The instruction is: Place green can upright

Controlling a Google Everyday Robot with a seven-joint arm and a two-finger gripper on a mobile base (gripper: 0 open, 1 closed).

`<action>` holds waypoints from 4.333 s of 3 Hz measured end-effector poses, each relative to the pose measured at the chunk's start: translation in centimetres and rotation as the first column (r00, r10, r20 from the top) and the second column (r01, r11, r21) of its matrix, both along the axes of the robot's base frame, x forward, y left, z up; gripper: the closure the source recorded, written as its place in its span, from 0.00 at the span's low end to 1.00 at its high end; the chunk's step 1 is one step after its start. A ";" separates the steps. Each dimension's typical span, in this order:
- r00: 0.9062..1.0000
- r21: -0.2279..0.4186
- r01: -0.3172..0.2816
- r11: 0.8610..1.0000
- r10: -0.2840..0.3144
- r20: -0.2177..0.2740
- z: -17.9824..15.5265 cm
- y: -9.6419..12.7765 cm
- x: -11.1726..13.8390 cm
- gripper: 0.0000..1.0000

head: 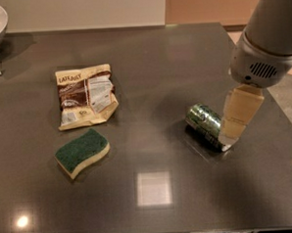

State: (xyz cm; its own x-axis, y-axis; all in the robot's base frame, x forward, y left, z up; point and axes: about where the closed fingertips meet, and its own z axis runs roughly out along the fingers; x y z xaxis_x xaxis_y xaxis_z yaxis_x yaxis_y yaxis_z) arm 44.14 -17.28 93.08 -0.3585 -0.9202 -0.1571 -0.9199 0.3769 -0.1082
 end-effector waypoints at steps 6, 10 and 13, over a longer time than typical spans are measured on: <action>0.862 -0.009 0.499 0.867 -0.497 -0.101 -8.0 1.4 0.5 0.00; 0.840 -0.025 0.534 0.845 -0.534 -0.092 -8.3 1.3 0.8 0.64; 0.872 0.035 0.489 0.872 -0.488 -0.033 -2.4 1.4 2.1 1.00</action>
Offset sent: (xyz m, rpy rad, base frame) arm -0.0147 -0.0058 -0.0652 0.0178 0.0856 -0.4692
